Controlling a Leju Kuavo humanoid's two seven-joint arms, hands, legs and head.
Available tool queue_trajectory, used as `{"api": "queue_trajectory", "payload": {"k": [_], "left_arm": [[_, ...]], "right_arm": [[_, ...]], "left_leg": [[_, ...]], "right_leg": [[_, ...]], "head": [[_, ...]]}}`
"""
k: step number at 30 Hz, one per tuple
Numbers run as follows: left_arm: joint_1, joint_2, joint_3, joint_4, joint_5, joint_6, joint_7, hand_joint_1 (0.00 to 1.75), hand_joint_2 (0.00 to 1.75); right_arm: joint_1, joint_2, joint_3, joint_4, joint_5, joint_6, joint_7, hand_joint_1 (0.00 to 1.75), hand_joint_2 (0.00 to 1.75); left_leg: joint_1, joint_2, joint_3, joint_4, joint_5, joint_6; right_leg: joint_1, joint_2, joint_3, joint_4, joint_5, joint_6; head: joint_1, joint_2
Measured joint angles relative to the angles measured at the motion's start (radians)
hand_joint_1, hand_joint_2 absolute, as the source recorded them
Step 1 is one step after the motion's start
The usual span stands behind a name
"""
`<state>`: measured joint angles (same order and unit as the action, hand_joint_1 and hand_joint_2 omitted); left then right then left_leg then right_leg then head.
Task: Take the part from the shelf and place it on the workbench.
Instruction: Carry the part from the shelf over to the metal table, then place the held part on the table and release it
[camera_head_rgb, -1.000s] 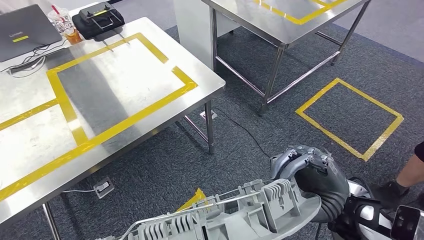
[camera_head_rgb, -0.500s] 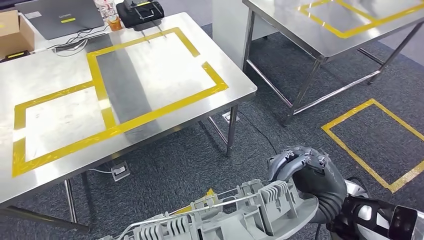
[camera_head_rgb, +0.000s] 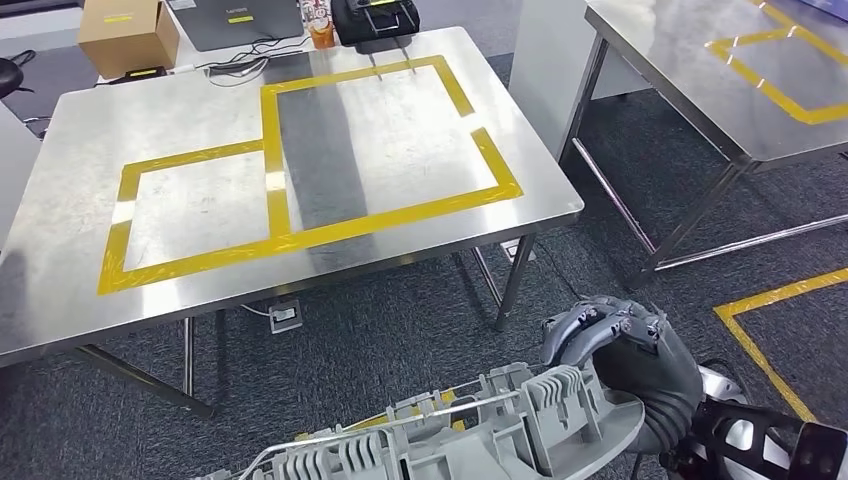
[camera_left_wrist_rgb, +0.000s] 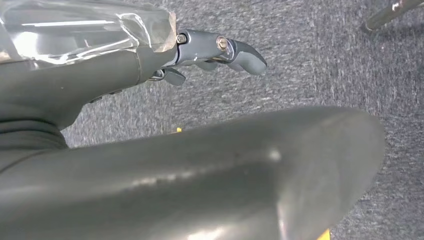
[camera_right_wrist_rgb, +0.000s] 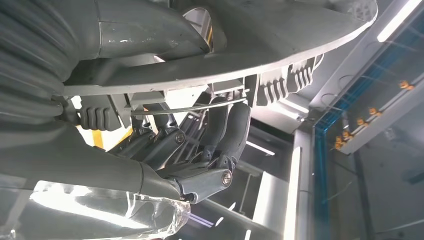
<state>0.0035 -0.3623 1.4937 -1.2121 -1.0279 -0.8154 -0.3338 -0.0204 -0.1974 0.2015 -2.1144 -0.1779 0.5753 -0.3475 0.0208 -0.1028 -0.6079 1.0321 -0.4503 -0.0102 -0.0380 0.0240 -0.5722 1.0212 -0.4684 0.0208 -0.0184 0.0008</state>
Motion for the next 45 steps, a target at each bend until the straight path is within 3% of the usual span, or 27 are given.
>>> {"api": "queue_trajectory", "payload": {"k": [2, 3, 5, 6, 7, 9, 10, 11, 13, 15, 16, 18, 20, 21, 22, 24, 25, 27, 31, 32, 34, 36, 37, 38, 40, 42, 45], "left_arm": [[-0.004, 0.001, 0.003, 0.000, 0.000, 0.000, 0.000, 0.00, 0.00], [-0.006, 0.001, 0.003, 0.000, 0.000, 0.000, 0.000, 0.00, 0.00], [-0.010, 0.001, 0.003, 0.001, 0.000, 0.000, 0.000, 0.00, 0.00], [-0.010, 0.000, 0.004, 0.002, 0.000, 0.000, 0.000, 0.00, 0.00], [-0.010, 0.000, 0.005, 0.002, 0.000, -0.001, 0.000, 0.00, 0.00], [-0.010, 0.002, 0.006, 0.002, -0.003, -0.004, 0.000, 0.00, 0.00], [-0.010, 0.002, 0.006, 0.002, -0.006, -0.007, 0.000, 0.00, 0.00], [-0.010, 0.003, 0.007, 0.001, -0.009, -0.011, 0.000, 0.00, 0.00], [-0.010, 0.005, 0.009, 0.001, -0.012, -0.018, 0.000, 0.00, 0.00], [-0.010, 0.005, 0.010, 0.000, -0.013, -0.021, 0.000, 0.00, 0.00], [-0.012, 0.005, 0.010, -0.001, -0.013, -0.022, 0.000, 0.00, 0.00], [-0.018, 0.004, 0.010, -0.001, -0.015, -0.022, 0.000, 0.00, 0.00], [-0.022, 0.003, 0.010, 0.000, -0.020, -0.022, -0.004, 0.00, 0.00], [-0.023, 0.003, 0.009, 0.000, -0.024, -0.022, -0.006, 0.00, 0.00], [-0.023, 0.003, 0.009, 0.001, -0.027, -0.022, -0.010, 0.00, 0.00], [-0.023, 0.002, 0.009, 0.002, -0.035, -0.021, -0.018, 0.00, 0.00], [-0.023, 0.003, 0.008, 0.003, -0.038, -0.021, -0.021, 0.00, 0.00], [-0.023, 0.005, 0.008, 0.005, -0.044, -0.019, -0.029, 0.00, 0.00], [-0.023, 0.008, 0.008, 0.013, -0.052, -0.010, -0.043, 0.00, 0.00], [-0.023, 0.010, 0.007, 0.015, -0.052, -0.007, -0.045, 0.00, 0.00], [-0.023, 0.013, 0.007, 0.021, -0.055, -0.002, -0.049, 0.00, 0.00], [-0.023, 0.015, 0.007, 0.027, -0.060, 0.000, -0.051, 0.00, 0.00], [-0.023, 0.015, 0.007, 0.030, -0.061, 0.000, -0.051, 0.00, 0.00], [-0.023, 0.016, 0.007, 0.032, -0.062, 0.000, -0.051, 0.00, 0.00], [-0.023, 0.019, 0.007, 0.034, -0.062, 0.001, -0.052, 0.00, 0.00], [-0.024, 0.023, 0.007, 0.035, -0.062, 0.001, -0.053, 0.00, 0.00], [-0.024, 0.027, 0.006, 0.036, -0.062, 0.002, -0.054, 0.00, 0.00]], "right_arm": [[0.001, 0.000, 0.000, -0.003, 0.000, 0.000, 0.000, 1.75, 1.75], [0.002, 0.000, 0.000, -0.004, -0.001, 0.000, 0.000, 1.75, 1.75], [0.003, 0.000, 0.000, -0.005, -0.001, 0.000, 0.002, 1.75, 1.75], [0.003, 0.000, 0.000, -0.005, -0.001, -0.001, 0.003, 1.75, 1.75], [0.004, 0.000, 0.000, -0.005, -0.002, -0.001, 0.004, 1.75, 1.75], [0.003, 0.000, 0.000, -0.005, -0.010, -0.003, 0.007, 1.75, 1.75], [0.002, 0.000, -0.001, -0.006, -0.019, -0.004, 0.009, 1.75, 1.75], [0.001, 0.000, -0.001, -0.006, -0.029, -0.006, 0.011, 1.75, 1.75], [0.000, 0.000, -0.002, -0.006, -0.046, -0.012, 0.013, 1.75, 1.75], [0.000, -0.001, -0.003, -0.008, -0.052, -0.015, 0.014, 1.75, 1.75], [0.000, -0.001, -0.004, -0.009, -0.053, -0.016, 0.015, 1.75, 1.75], [0.002, -0.002, -0.007, -0.009, -0.055, -0.017, 0.015, 1.75, 1.75], [0.006, -0.002, -0.008, -0.009, -0.056, -0.017, 0.016, 1.75, 1.75], [0.008, -0.002, -0.009, -0.009, -0.056, -0.017, 0.016, 1.75, 1.75], [0.010, -0.002, -0.010, -0.009, -0.055, -0.017, 0.016, 1.75, 1.75], [0.011, -0.001, -0.013, -0.011, -0.054, -0.017, 0.016, 1.75, 1.75], [0.012, 0.000, -0.015, -0.013, -0.054, -0.017, 0.016, 1.75, 1.75], [0.016, 0.003, -0.020, -0.016, -0.054, -0.017, 0.016, 1.75, 1.75], [0.023, 0.009, -0.030, -0.022, -0.054, -0.014, 0.015, 1.75, 1.75], [0.025, 0.011, -0.031, -0.023, -0.054, -0.013, 0.014, 1.75, 1.75], [0.030, 0.013, -0.032, -0.024, -0.054, -0.010, 0.012, 1.75, 1.75], [0.037, 0.016, -0.033, -0.024, -0.053, -0.007, 0.011, 1.75, 1.75], [0.039, 0.017, -0.033, -0.024, -0.053, -0.007, 0.011, 1.75, 1.75], [0.040, 0.018, -0.033, -0.024, -0.052, -0.007, 0.011, 1.75, 1.75], [0.041, 0.019, -0.034, -0.024, -0.052, -0.007, 0.011, 1.75, 1.75], [0.042, 0.020, -0.035, -0.024, -0.052, -0.006, 0.011, 1.75, 1.75], [0.043, 0.021, -0.037, -0.024, -0.052, -0.006, 0.009, 1.75, 1.75]], "left_leg": [[-0.002, 0.066, -0.043, 0.086, -0.042, -0.007], [-0.001, 0.085, -0.078, 0.154, -0.071, -0.009], [0.000, 0.096, -0.142, 0.265, -0.105, -0.010], [0.000, 0.097, -0.150, 0.273, -0.095, -0.009], [-0.001, 0.100, -0.137, 0.241, -0.069, -0.006], [-0.005, 0.111, -0.068, 0.104, -0.006, 0.007], [-0.009, 0.118, -0.039, 0.048, 0.011, 0.014], [-0.014, 0.124, -0.021, 0.014, 0.017, 0.020], [-0.020, 0.125, -0.016, 0.000, 0.014, 0.027], [-0.017, 0.119, 0.000, -0.019, 0.019, 0.038], [-0.014, 0.116, 0.009, -0.029, 0.024, 0.043], [-0.012, 0.107, 0.019, -0.038, 0.027, 0.050], [-0.012, 0.096, 0.019, -0.038, 0.025, 0.052], [-0.012, 0.089, 0.020, -0.037, 0.024, 0.052], [-0.012, 0.083, 0.022, -0.036, 0.021, 0.050], [-0.011, 0.071, 0.025, -0.029, 0.013, 0.041], [-0.013, 0.066, 0.025, -0.022, 0.005, 0.035], [-0.016, 0.061, 0.023, -0.012, -0.009, 0.024], [-0.008, 0.072, 0.013, 0.020, -0.032, 0.003], [-0.006, 0.080, -0.009, 0.063, -0.050, -0.002], [-0.006, 0.093, -0.087, 0.196, -0.092, -0.008], [-0.006, 0.096, -0.156, 0.281, -0.094, -0.007], [-0.007, 0.097, -0.163, 0.270, -0.067, -0.002], [-0.011, 0.097, -0.151, 0.221, -0.025, 0.007], [-0.023, 0.101, -0.099, 0.087, 0.049, 0.033], [-0.036, 0.106, -0.063, 0.014, 0.059, 0.054], [-0.040, 0.101, -0.028, -0.027, 0.042, 0.066]], "right_leg": [[0.001, -0.021, 0.006, -0.002, -0.003, -0.011], [0.004, -0.033, 0.008, -0.002, -0.006, -0.015], [0.009, -0.059, 0.011, -0.002, -0.011, -0.022], [0.012, -0.070, 0.014, -0.002, -0.014, -0.023], [0.014, -0.079, 0.018, -0.002, -0.017, -0.024], [0.019, -0.091, 0.026, -0.002, -0.024, -0.021], [0.022, -0.096, 0.028, -0.002, -0.027, -0.018], [0.024, -0.100, 0.029, -0.002, -0.029, -0.014], [0.025, -0.107, 0.032, -0.005, -0.032, -0.006], [0.022, -0.095, 0.031, 0.000, -0.038, 0.002], [0.021, -0.079, 0.021, 0.024, -0.051, 0.001], [0.020, -0.044, -0.033, 0.132, -0.096, -0.005], [0.019, -0.033, -0.103, 0.253, -0.131, -0.003], [0.018, -0.032, -0.121, 0.273, -0.128, 0.003], [0.016, -0.031, -0.119, 0.252, -0.107, 0.013], [0.008, -0.030, -0.069, 0.122, -0.042, 0.032], [0.007, -0.029, -0.042, 0.061, -0.018, 0.033], [0.009, -0.027, -0.016, 0.007, -0.003, 0.017], [0.010, -0.026, -0.001, 0.006, -0.010, -0.018], [0.009, -0.026, 0.006, 0.005, -0.013, -0.024], [0.012, -0.027, 0.017, 0.005, -0.024, -0.031], [0.016, -0.027, 0.031, 0.005, -0.037, -0.033], [0.019, -0.027, 0.041, 0.005, -0.045, -0.032], [0.022, -0.027, 0.053, 0.004, -0.053, -0.032], [0.026, -0.027, 0.073, 0.001, -0.072, -0.030], [0.026, -0.028, 0.084, -0.010, -0.085, -0.023], [0.025, -0.031, 0.106, -0.011, -0.073, -0.001]], "head": [[-0.006, 0.000], [-0.008, 0.000], [-0.008, 0.000], [-0.008, 0.000], [-0.008, 0.000], [-0.008, 0.000], [-0.007, 0.000], [-0.007, 0.000], [-0.008, 0.000], [-0.006, 0.000], [-0.005, 0.000], [-0.001, 0.000], [0.001, 0.000], [0.002, 0.000], [0.002, 0.000], [0.003, 0.000], [0.004, 0.000], [0.005, 0.000], [0.002, 0.000], [0.001, 0.000], [-0.001, 0.000], [-0.001, 0.000], [-0.001, 0.000], [-0.001, 0.000], [0.001, 0.000], [0.003, 0.000], [0.003, 0.000]]}}
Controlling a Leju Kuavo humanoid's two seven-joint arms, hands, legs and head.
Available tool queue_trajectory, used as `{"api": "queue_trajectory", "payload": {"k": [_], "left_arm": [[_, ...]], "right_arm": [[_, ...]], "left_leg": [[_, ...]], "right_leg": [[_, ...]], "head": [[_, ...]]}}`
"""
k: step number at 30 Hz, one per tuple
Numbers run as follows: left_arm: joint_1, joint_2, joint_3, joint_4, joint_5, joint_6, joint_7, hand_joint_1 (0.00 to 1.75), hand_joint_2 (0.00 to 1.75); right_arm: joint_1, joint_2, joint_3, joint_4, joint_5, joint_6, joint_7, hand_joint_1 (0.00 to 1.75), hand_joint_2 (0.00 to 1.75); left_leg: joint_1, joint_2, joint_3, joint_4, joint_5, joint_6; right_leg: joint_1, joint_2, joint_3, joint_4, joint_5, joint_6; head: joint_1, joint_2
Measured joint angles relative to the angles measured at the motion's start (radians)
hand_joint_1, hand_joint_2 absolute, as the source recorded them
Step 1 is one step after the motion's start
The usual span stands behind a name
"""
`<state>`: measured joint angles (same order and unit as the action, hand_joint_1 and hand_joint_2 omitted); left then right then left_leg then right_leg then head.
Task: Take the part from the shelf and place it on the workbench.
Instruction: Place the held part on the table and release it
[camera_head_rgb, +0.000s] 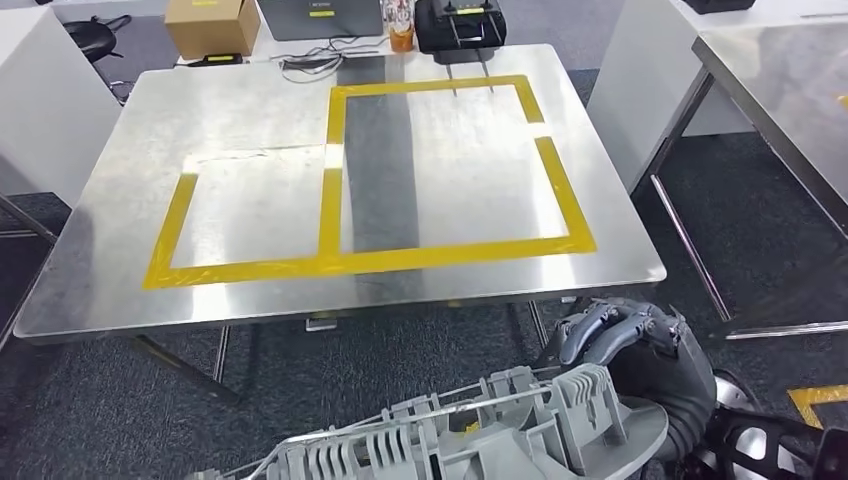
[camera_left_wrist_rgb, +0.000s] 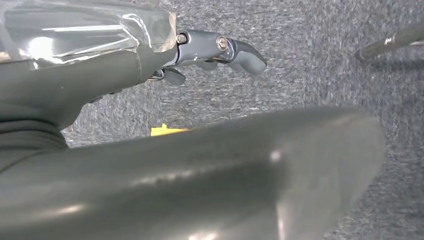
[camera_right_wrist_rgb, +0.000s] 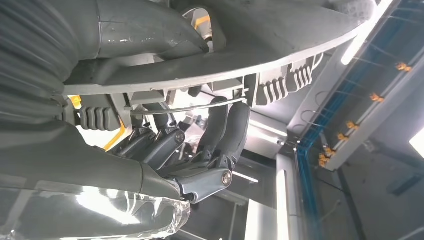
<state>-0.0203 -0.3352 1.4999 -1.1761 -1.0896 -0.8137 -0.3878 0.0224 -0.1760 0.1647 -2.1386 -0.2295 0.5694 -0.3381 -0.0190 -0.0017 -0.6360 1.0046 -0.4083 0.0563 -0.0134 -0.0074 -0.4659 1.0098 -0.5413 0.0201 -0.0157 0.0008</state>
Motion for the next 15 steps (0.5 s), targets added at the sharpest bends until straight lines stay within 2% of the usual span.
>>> {"api": "queue_trajectory", "payload": {"k": [1, 2, 4, 5, 6, 7, 8, 9, 10, 11, 12, 13, 14, 15], "left_arm": [[0.000, 0.000, 0.000, 0.000, 0.000, 0.000, 0.000, 0.00, 0.00], [0.000, 0.000, 0.000, 0.001, 0.000, 0.000, -0.001, 0.00, 0.00], [-0.002, 0.000, -0.001, 0.003, 0.000, 0.000, -0.003, 0.00, 0.00], [-0.002, 0.000, -0.001, 0.004, 0.000, -0.001, -0.004, 0.00, 0.00], [-0.002, 0.000, -0.001, 0.005, 0.000, -0.001, -0.004, 0.00, 0.00], [-0.002, 0.000, -0.001, 0.006, 0.000, -0.001, -0.005, 0.00, 0.00], [-0.002, 0.000, -0.001, 0.008, 0.000, -0.001, -0.006, 0.00, 0.00], [-0.002, 0.000, -0.001, 0.009, 0.000, 0.000, -0.006, 0.00, 0.00], [-0.003, 0.001, 0.000, 0.010, 0.000, 0.002, -0.007, 0.00, 0.00], [-0.004, 0.002, 0.001, 0.011, 0.000, 0.005, -0.008, 0.00, 0.00], [-0.004, 0.002, 0.002, 0.011, 0.000, 0.009, -0.008, 0.00, 0.00], [-0.006, 0.002, 0.003, 0.012, 0.001, 0.013, -0.009, 0.00, 0.00], [-0.006, 0.002, 0.003, 0.012, 0.002, 0.016, -0.009, 0.00, 0.00], [-0.008, 0.002, 0.004, 0.012, 0.002, 0.017, -0.009, 0.00, 0.00]], "right_arm": [[-0.001, 0.000, -0.001, 0.000, 0.000, 0.001, -0.002, 1.75, 1.75], [-0.002, 0.000, -0.002, 0.000, 0.000, 0.002, -0.004, 1.75, 1.75], [-0.004, 0.000, -0.005, 0.000, -0.002, 0.005, -0.009, 1.75, 1.75], [-0.004, 0.000, -0.005, 0.001, -0.003, 0.006, -0.011, 1.75, 1.75], [-0.005, -0.001, -0.006, 0.001, -0.004, 0.007, -0.012, 1.75, 1.75], [-0.005, -0.002, -0.006, 0.002, -0.004, 0.007, -0.012, 1.75, 1.75], [-0.005, -0.003, -0.006, 0.003, -0.004, 0.006, -0.013, 1.75, 1.75], [-0.006, -0.004, -0.006, 0.005, -0.004, 0.005, -0.013, 1.75, 1.75], [-0.006, -0.005, -0.006, 0.007, -0.004, 0.005, -0.014, 1.75, 1.75], [-0.007, -0.005, -0.006, 0.009, -0.003, 0.003, -0.014, 1.75, 1.75], [-0.007, -0.005, -0.005, 0.011, -0.003, 0.002, -0.015, 1.75, 1.75], [-0.008, -0.005, -0.005, 0.013, -0.003, 0.001, -0.015, 1.75, 1.75], [-0.009, -0.006, -0.004, 0.013, -0.002, 0.000, -0.015, 1.75, 1.75], [-0.011, -0.006, -0.004, 0.012, -0.002, -0.001, -0.015, 1.75, 1.75]], "left_leg": [[0.002, -0.003, 0.018, -0.014, -0.001, 0.003], [0.005, -0.005, 0.037, -0.023, -0.003, 0.006], [0.007, -0.009, 0.058, -0.030, -0.013, 0.009], [0.008, -0.012, 0.067, -0.030, -0.022, 0.010], [0.009, -0.015, 0.078, -0.030, -0.031, 0.008], [0.011, -0.019, 0.091, -0.029, -0.041, 0.004], [0.013, -0.022, 0.106, -0.028, -0.052, 0.000], [0.015, -0.025, 0.120, -0.027, -0.064, -0.006], [0.017, -0.028, 0.131, -0.021, -0.078, -0.012], [0.017, -0.030, 0.137, -0.015, -0.092, -0.020], [0.016, -0.031, 0.138, -0.010, -0.106, -0.028], [0.015, -0.031, 0.142, -0.002, -0.116, -0.035], [0.015, -0.031, 0.144, 0.001, -0.122, -0.041], [0.016, -0.028, 0.147, 0.010, -0.126, -0.046]], "right_leg": [[0.000, 0.000, -0.004, 0.022, 0.004, 0.005], [-0.001, 0.002, -0.024, 0.058, 0.000, 0.006], [-0.002, 0.005, -0.107, 0.172, -0.027, 0.005], [-0.003, 0.005, -0.152, 0.221, -0.050, 0.006], [-0.006, 0.005, -0.188, 0.246, -0.072, 0.009], [-0.009, 0.005, -0.210, 0.243, -0.084, 0.016], [-0.014, 0.005, -0.217, 0.212, -0.077, 0.026], [-0.019, 0.005, -0.216, 0.160, -0.043, 0.041], [-0.024, 0.004, -0.215, 0.099, 0.012, 0.054], [-0.027, -0.001, -0.213, 0.053, 0.063, 0.058], [-0.027, -0.003, -0.210, 0.024, 0.110, 0.053], [-0.025, -0.006, -0.209, 0.013, 0.135, 0.038], [-0.024, -0.006, -0.203, 0.015, 0.139, 0.020], [-0.024, -0.004, -0.195, 0.014, 0.144, 0.007]], "head": [[0.002, 0.000], [0.004, 0.000], [0.008, 0.000], [0.008, 0.000], [0.008, 0.000], [0.008, 0.000], [0.008, 0.000], [0.008, 0.000], [0.010, 0.000], [0.012, 0.000], [0.013, 0.000], [0.014, 0.000], [0.014, 0.000], [0.014, 0.000]]}}
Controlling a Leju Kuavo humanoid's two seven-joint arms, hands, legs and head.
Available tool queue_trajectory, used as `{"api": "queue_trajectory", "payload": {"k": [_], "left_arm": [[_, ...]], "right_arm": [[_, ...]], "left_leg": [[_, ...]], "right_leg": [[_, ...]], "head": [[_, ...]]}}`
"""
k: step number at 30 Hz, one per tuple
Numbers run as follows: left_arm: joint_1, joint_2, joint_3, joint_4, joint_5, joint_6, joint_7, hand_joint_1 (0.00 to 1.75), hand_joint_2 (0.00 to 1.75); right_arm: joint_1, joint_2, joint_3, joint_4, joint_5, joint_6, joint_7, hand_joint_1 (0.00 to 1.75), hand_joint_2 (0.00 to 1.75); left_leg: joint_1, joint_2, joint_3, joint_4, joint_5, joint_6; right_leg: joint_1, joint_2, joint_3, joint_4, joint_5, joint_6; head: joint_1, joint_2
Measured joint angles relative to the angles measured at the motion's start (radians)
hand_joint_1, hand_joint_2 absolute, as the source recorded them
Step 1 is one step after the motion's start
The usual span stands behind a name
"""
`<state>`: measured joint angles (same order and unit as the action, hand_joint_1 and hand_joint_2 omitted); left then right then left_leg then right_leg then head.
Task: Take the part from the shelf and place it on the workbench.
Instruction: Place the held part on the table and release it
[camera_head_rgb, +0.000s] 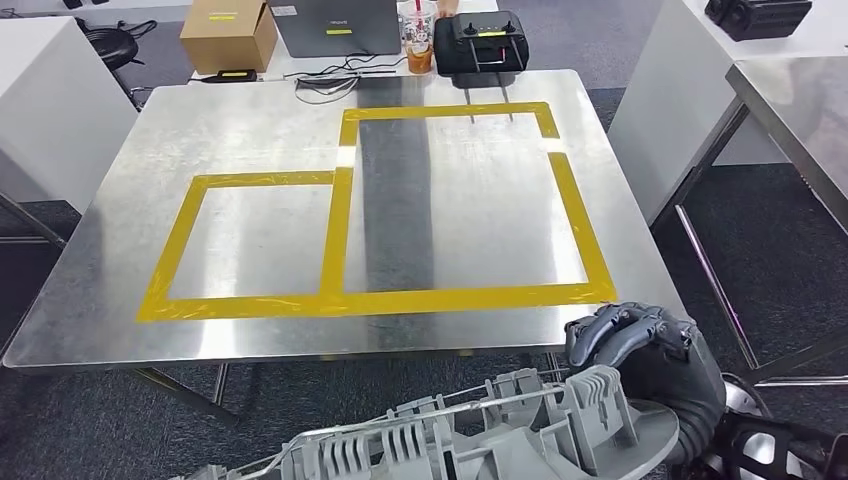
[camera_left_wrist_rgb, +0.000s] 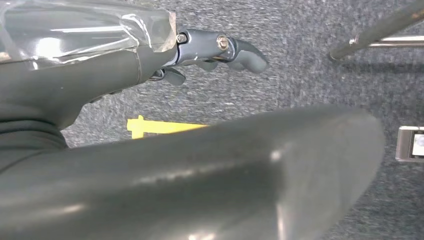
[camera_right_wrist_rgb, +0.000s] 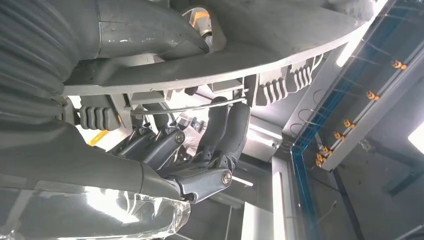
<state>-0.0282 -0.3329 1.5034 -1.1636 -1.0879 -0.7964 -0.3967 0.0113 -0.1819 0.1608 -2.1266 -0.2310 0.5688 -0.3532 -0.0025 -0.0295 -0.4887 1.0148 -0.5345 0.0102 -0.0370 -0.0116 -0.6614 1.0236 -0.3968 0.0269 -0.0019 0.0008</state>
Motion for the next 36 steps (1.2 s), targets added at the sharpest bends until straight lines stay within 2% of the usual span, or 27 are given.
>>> {"api": "queue_trajectory", "payload": {"k": [1, 2, 3, 5, 6, 7, 8, 10, 11, 12, 15, 17, 18, 20, 21, 22, 23, 25, 27, 29, 31, 32, 33, 35, 36], "left_arm": [[-0.002, 0.000, 0.000, 0.000, 0.001, 0.001, 0.000, 0.00, 0.00], [-0.003, 0.000, 0.000, 0.001, 0.001, 0.001, -0.001, 0.00, 0.00], [-0.005, 0.000, 0.001, 0.001, 0.002, 0.000, -0.001, 0.00, 0.00], [-0.006, 0.000, 0.001, 0.002, 0.006, 0.000, -0.003, 0.00, 0.00], [-0.006, 0.000, 0.001, 0.004, 0.008, 0.000, -0.004, 0.00, 0.00], [-0.006, 0.000, 0.001, 0.005, 0.010, 0.001, -0.005, 0.00, 0.00], [-0.006, -0.001, 0.001, 0.006, 0.012, 0.001, -0.006, 0.00, 0.00], [-0.006, -0.001, 0.002, 0.006, 0.015, 0.001, -0.007, 0.00, 0.00], [-0.006, -0.001, 0.002, 0.005, 0.017, 0.001, -0.007, 0.00, 0.00], [-0.006, -0.002, 0.002, 0.004, 0.018, 0.001, -0.007, 0.00, 0.00], [-0.006, -0.005, 0.002, -0.002, 0.021, 0.001, -0.005, 0.00, 0.00], [-0.007, -0.009, 0.002, -0.006, 0.027, 0.002, -0.003, 0.00, 0.00], [-0.007, -0.011, 0.002, -0.007, 0.031, 0.002, -0.001, 0.00, 0.00], [-0.008, -0.014, 0.002, -0.007, 0.038, 0.003, 0.002, 0.00, 0.00], [-0.007, -0.015, 0.003, -0.007, 0.041, 0.003, 0.004, 0.00, 0.00], [-0.007, -0.016, 0.003, -0.007, 0.043, 0.003, 0.005, 0.00, 0.00], [-0.007, -0.017, 0.002, -0.007, 0.045, 0.003, 0.006, 0.00, 0.00], [-0.007, -0.019, 0.002, -0.007, 0.046, 0.002, 0.007, 0.00, 0.00], [-0.006, -0.021, 0.002, -0.007, 0.041, 0.000, 0.004, 0.00, 0.00], [-0.004, -0.021, 0.002, -0.007, 0.032, -0.002, -0.002, 0.00, 0.00], [-0.003, -0.022, 0.002, -0.008, 0.023, -0.005, -0.008, 0.00, 0.00], [-0.003, -0.022, 0.002, -0.008, 0.020, -0.007, -0.010, 0.00, 0.00], [-0.003, -0.022, 0.002, -0.009, 0.017, -0.009, -0.013, 0.00, 0.00], [-0.003, -0.022, 0.002, -0.009, 0.012, -0.015, -0.017, 0.00, 0.00], [-0.003, -0.022, 0.002, -0.009, 0.010, -0.018, -0.019, 0.00, 0.00]], "right_arm": [[-0.003, 0.000, 0.000, 0.000, 0.000, 0.000, 0.000, 1.75, 1.75], [-0.008, -0.001, 0.001, -0.001, 0.000, 0.000, 0.001, 1.75, 1.75], [-0.011, 0.000, 0.001, -0.001, 0.000, 0.000, 0.003, 1.75, 1.75], [-0.018, 0.000, 0.003, 0.000, 0.003, 0.000, 0.007, 1.75, 1.75], [-0.019, 0.000, 0.004, 0.000, 0.008, -0.001, 0.009, 1.75, 1.75], [-0.021, 0.000, 0.006, 0.000, 0.017, -0.003, 0.010, 1.75, 1.75], [-0.024, 0.000, 0.007, 0.000, 0.030, -0.008, 0.010, 1.75, 1.75], [-0.036, -0.001, 0.010, 0.001, 0.079, -0.030, 0.007, 1.75, 1.75], [-0.044, -0.001, 0.011, 0.001, 0.109, -0.043, 0.005, 1.75, 1.75], [-0.051, -0.002, 0.012, 0.001, 0.142, -0.058, 0.002, 1.75, 1.75], [-0.068, -0.007, 0.012, -0.002, 0.257, -0.113, -0.004, 1.75, 1.75], [-0.083, -0.013, 0.009, -0.005, 0.350, -0.159, -0.009, 1.75, 1.75], [-0.090, -0.017, 0.005, -0.006, 0.401, -0.184, -0.009, 1.75, 1.75], [-0.100, -0.025, -0.006, -0.008, 0.506, -0.231, -0.007, 1.75, 1.75], [-0.102, -0.030, -0.013, -0.007, 0.555, -0.253, -0.004, 1.75, 1.75], [-0.104, -0.035, -0.021, -0.006, 0.602, -0.273, -0.001, 1.75, 1.75], [-0.106, -0.039, -0.030, -0.004, 0.647, -0.293, 0.001, 1.75, 1.75], [-0.111, -0.046, -0.050, -0.001, 0.725, -0.331, 0.003, 1.75, 1.75], [-0.113, -0.054, -0.073, 0.003, 0.801, -0.374, 0.000, 1.75, 1.75], [-0.113, -0.061, -0.098, 0.009, 0.895, -0.425, -0.004, 1.75, 1.75], [-0.114, -0.071, -0.123, 0.019, 0.986, -0.466, -0.008, 1.75, 1.75], [-0.115, -0.076, -0.134, 0.025, 1.026, -0.480, -0.009, 1.75, 1.75], [-0.119, -0.081, -0.142, 0.034, 1.060, -0.490, -0.010, 1.75, 1.75], [-0.131, -0.092, -0.148, 0.061, 1.129, -0.498, -0.012, 1.75, 1.75], [-0.138, -0.098, -0.147, 0.082, 1.160, -0.499, -0.012, 1.75, 1.75]], "left_leg": [[0.002, 0.005, -0.004, 0.022, -0.003, -0.004], [0.005, 0.010, -0.023, 0.059, -0.012, -0.009], [0.008, 0.015, -0.055, 0.113, -0.030, -0.015], [0.011, 0.018, -0.137, 0.234, -0.084, -0.025], [0.013, 0.018, -0.170, 0.270, -0.102, -0.028], [0.014, 0.018, -0.188, 0.275, -0.099, -0.028], [0.015, 0.019, -0.188, 0.245, -0.072, -0.027], [0.013, 0.022, -0.151, 0.115, 0.022, -0.016], [0.010, 0.025, -0.132, 0.059, 0.051, -0.009], [0.007, 0.027, -0.121, 0.023, 0.066, -0.003], [0.001, 0.027, -0.113, 0.002, 0.077, 0.015], [0.004, 0.026, -0.100, -0.011, 0.092, 0.026], [0.006, 0.026, -0.094, -0.016, 0.097, 0.030], [0.003, 0.025, -0.093, -0.017, 0.098, 0.034], [0.002, 0.023, -0.093, -0.017, 0.097, 0.035], [0.001, 0.021, -0.093, -0.017, 0.096, 0.035], [0.000, 0.019, -0.092, -0.016, 0.095, 0.035], [0.000, 0.013, -0.091, -0.012, 0.092, 0.032], [-0.005, 0.009, -0.094, -0.004, 0.085, 0.025], [-0.008, 0.008, -0.097, -0.001, 0.081, 0.018], [-0.005, 0.010, -0.100, 0.006, 0.075, 0.009], [-0.002, 0.012, -0.108, 0.024, 0.062, 0.002], [0.001, 0.014, -0.126, 0.062, 0.041, -0.005], [0.008, 0.017, -0.188, 0.188, -0.015, -0.016], [0.011, 0.017, -0.220, 0.247, -0.035, -0.020]], "right_leg": [[-0.001, 0.001, 0.007, -0.001, -0.003, -0.010], [-0.002, 0.001, 0.015, -0.002, -0.007, -0.017], [-0.002, 0.001, 0.021, -0.003, -0.011, -0.023], [0.000, 0.002, 0.027, -0.003, -0.019, -0.030], [0.001, 0.003, 0.030, -0.003, -0.024, -0.031], [0.002, 0.004, 0.034, -0.003, -0.028, -0.031], [0.003, 0.005, 0.040, -0.003, -0.032, -0.030], [0.005, 0.007, 0.051, -0.003, -0.039, -0.028], [0.007, 0.008, 0.055, -0.004, -0.041, -0.025], [0.009, 0.009, 0.056, -0.004, -0.043, -0.021], [0.010, 0.010, 0.058, -0.006, -0.048, -0.004], [0.011, 0.010, 0.047, 0.022, -0.065, 0.001], [0.011, 0.010, 0.028, 0.065, -0.087, -0.002], [0.013, 0.010, -0.035, 0.197, -0.144, -0.009], [0.013, 0.010, -0.062, 0.254, -0.163, -0.008], [0.013, 0.010, -0.075, 0.278, -0.167, -0.004], [0.013, 0.010, -0.067, 0.261, -0.155, 0.003], [0.013, 0.010, -0.002, 0.125, -0.101, 0.015], [0.015, 0.010, 0.054, 0.012, -0.062, 0.010], [0.020, 0.011, 0.065, -0.007, -0.056, -0.003], [0.016, 0.010, 0.067, -0.010, -0.054, -0.012], [0.014, 0.010, 0.069, -0.011, -0.054, -0.018], [0.011, 0.010, 0.072, -0.013, -0.055, -0.021], [0.011, 0.010, 0.073, -0.013, -0.056, -0.025], [0.011, 0.010, 0.074, -0.012, -0.057, -0.026]], "head": [[0.000, 0.000], [-0.001, 0.000], [-0.001, 0.000], [-0.001, 0.000], [-0.002, 0.000], [-0.002, 0.000], [-0.001, 0.000], [-0.001, 0.000], [-0.001, 0.000], [-0.001, 0.000], [-0.001, 0.000], [0.001, 0.000], [0.002, 0.000], [0.003, 0.000], [0.003, 0.000], [0.003, 0.000], [0.003, 0.000], [0.003, 0.000], [0.002, 0.000], [0.001, 0.000], [0.001, 0.000], [0.000, 0.000], [-0.001, 0.000], [-0.004, 0.000], [-0.004, 0.000]]}}
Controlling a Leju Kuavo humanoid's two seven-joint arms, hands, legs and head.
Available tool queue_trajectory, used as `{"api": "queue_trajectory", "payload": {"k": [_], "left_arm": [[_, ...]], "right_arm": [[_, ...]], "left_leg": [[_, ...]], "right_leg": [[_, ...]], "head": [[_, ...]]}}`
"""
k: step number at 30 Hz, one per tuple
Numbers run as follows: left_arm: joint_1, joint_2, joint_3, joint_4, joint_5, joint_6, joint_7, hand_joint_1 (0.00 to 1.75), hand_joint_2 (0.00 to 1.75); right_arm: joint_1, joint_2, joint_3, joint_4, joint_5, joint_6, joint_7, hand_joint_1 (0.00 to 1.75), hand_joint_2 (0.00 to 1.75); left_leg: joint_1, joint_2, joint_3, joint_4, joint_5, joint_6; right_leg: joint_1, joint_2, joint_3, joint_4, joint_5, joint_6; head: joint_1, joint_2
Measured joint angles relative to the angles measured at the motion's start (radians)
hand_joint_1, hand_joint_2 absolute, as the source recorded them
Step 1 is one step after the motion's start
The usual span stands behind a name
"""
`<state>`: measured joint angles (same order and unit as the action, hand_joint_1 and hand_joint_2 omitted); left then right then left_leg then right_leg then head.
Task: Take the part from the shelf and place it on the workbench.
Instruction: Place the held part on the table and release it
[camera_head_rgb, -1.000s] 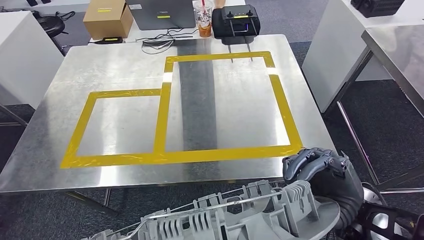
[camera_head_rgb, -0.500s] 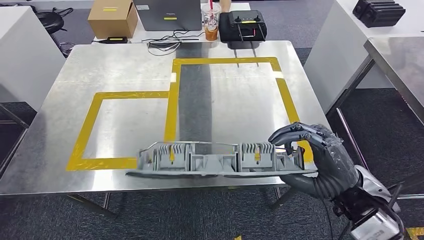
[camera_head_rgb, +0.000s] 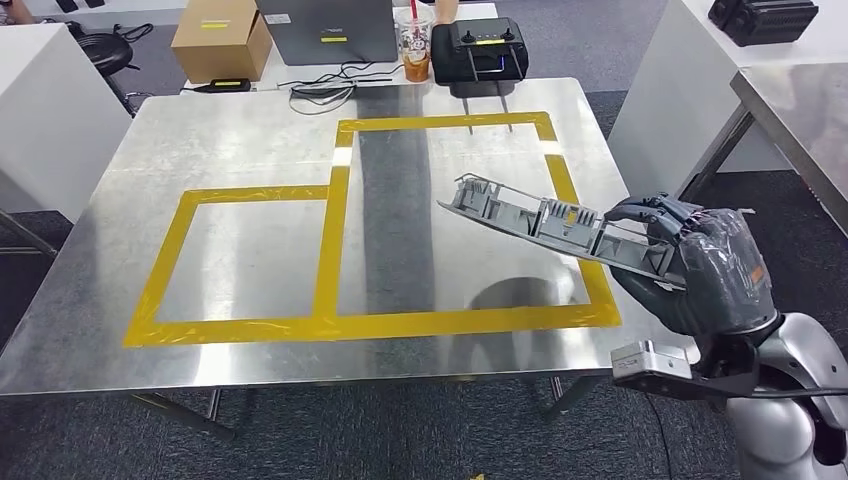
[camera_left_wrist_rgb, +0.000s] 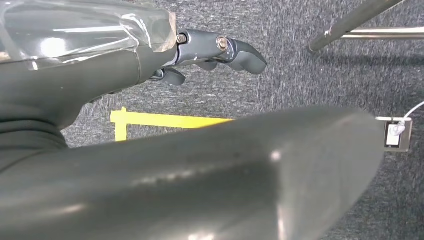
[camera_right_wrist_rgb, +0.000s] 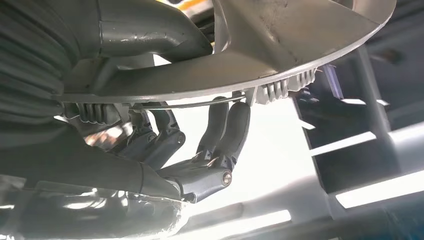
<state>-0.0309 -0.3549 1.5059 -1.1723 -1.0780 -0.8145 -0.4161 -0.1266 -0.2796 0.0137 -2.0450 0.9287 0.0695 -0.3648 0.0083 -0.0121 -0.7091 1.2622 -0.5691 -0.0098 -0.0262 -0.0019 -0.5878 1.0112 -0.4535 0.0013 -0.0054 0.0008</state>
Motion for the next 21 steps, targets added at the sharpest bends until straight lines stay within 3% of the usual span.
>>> {"api": "queue_trajectory", "payload": {"k": [1, 2, 4, 6, 7, 11, 13, 15, 16, 17, 18, 19, 21], "left_arm": [[0.000, 0.000, 0.000, 0.000, -0.003, -0.003, -0.003, 0.00, 0.00], [0.000, -0.001, 0.000, 0.000, -0.007, -0.005, -0.005, 0.00, 0.00], [0.000, 0.000, 0.000, 0.000, -0.015, -0.010, -0.012, 0.00, 0.00], [-0.002, 0.002, 0.000, 0.000, -0.023, -0.012, -0.019, 0.00, 0.00], [-0.003, 0.003, 0.000, 0.000, -0.027, -0.013, -0.022, 0.00, 0.00], [-0.003, 0.008, 0.000, 0.002, -0.035, -0.012, -0.031, 0.00, 0.00], [-0.003, 0.011, 0.000, 0.004, -0.039, -0.010, -0.035, 0.00, 0.00], [-0.004, 0.014, 0.000, 0.006, -0.043, -0.007, -0.037, 0.00, 0.00], [-0.005, 0.014, 0.000, 0.008, -0.045, -0.005, -0.039, 0.00, 0.00], [-0.005, 0.015, 0.000, 0.010, -0.047, -0.003, -0.040, 0.00, 0.00], [-0.005, 0.016, 0.000, 0.013, -0.048, 0.001, -0.041, 0.00, 0.00], [-0.005, 0.018, 0.000, 0.016, -0.049, 0.004, -0.042, 0.00, 0.00], [-0.006, 0.023, -0.001, 0.024, -0.051, 0.013, -0.046, 0.00, 0.00]], "right_arm": [[-0.005, -0.007, 0.002, 0.023, 0.031, 0.000, 0.001, 1.75, 1.75], [-0.011, -0.014, 0.005, 0.046, 0.060, 0.000, 0.003, 1.75, 1.75], [-0.031, -0.033, 0.026, 0.101, 0.125, -0.004, 0.008, 1.75, 1.75], [-0.064, -0.055, 0.063, 0.173, 0.189, -0.010, 0.014, 1.75, 1.75], [-0.082, -0.065, 0.085, 0.215, 0.213, -0.013, 0.016, 1.75, 1.75], [-0.151, -0.097, 0.176, 0.381, 0.267, -0.015, 0.013, 1.75, 1.75], [-0.199, -0.104, 0.222, 0.469, 0.284, -0.016, 0.011, 1.75, 1.75], [-0.249, -0.103, 0.273, 0.557, 0.299, -0.015, 0.010, 1.75, 1.75], [-0.271, -0.101, 0.298, 0.596, 0.304, -0.014, 0.010, 1.75, 1.75], [-0.294, -0.098, 0.324, 0.632, 0.310, -0.013, 0.010, 1.75, 1.75], [-0.315, -0.095, 0.346, 0.665, 0.314, -0.011, 0.010, 1.75, 1.75], [-0.335, -0.092, 0.365, 0.695, 0.317, -0.009, 0.010, 1.75, 1.75], [-0.371, -0.082, 0.403, 0.755, 0.322, -0.001, 0.002, 1.75, 1.75]], "left_leg": [[0.002, 0.000, -0.020, 0.032, -0.003, -0.002], [0.004, 0.001, -0.021, 0.025, 0.013, -0.003], [0.005, 0.005, 0.031, -0.091, 0.081, 0.002], [0.000, 0.007, 0.089, -0.210, 0.122, 0.011], [-0.003, 0.007, 0.102, -0.238, 0.127, 0.016], [-0.006, 0.004, 0.116, -0.261, 0.135, 0.042], [-0.004, 0.005, 0.124, -0.273, 0.145, 0.052], [-0.007, 0.007, 0.125, -0.274, 0.145, 0.055], [-0.009, 0.008, 0.125, -0.274, 0.145, 0.055], [-0.010, 0.008, 0.125, -0.273, 0.145, 0.055], [-0.011, 0.008, 0.126, -0.273, 0.145, 0.055], [-0.011, 0.007, 0.127, -0.272, 0.145, 0.054], [-0.014, 0.006, 0.126, -0.267, 0.143, 0.048]], "right_leg": [[0.000, 0.000, 0.001, 0.000, 0.000, 0.000], [0.000, 0.000, 0.002, 0.000, -0.001, 0.000], [0.000, 0.001, 0.005, 0.000, -0.001, 0.001], [0.003, 0.002, 0.006, 0.000, -0.002, 0.005], [0.005, 0.002, 0.006, -0.001, -0.003, 0.010], [0.002, 0.001, 0.003, 0.004, -0.008, 0.032], [0.001, 0.001, -0.038, 0.085, -0.047, 0.026], [0.002, 0.001, -0.102, 0.217, -0.096, 0.019], [0.002, 0.001, -0.123, 0.259, -0.107, 0.020], [0.002, 0.001, -0.127, 0.267, -0.104, 0.025], [0.002, 0.001, -0.109, 0.232, -0.087, 0.031], [0.002, 0.001, -0.073, 0.163, -0.061, 0.037], [0.004, 0.001, -0.004, 0.033, -0.016, 0.036]], "head": [[0.000, 0.000], [0.000, 0.000], [-0.001, 0.000], [-0.001, 0.000], [-0.001, 0.000], [0.001, 0.000], [0.003, 0.000], [0.004, 0.000], [0.004, 0.000], [0.004, 0.000], [0.004, 0.000], [0.005, 0.000], [0.005, 0.000]]}}
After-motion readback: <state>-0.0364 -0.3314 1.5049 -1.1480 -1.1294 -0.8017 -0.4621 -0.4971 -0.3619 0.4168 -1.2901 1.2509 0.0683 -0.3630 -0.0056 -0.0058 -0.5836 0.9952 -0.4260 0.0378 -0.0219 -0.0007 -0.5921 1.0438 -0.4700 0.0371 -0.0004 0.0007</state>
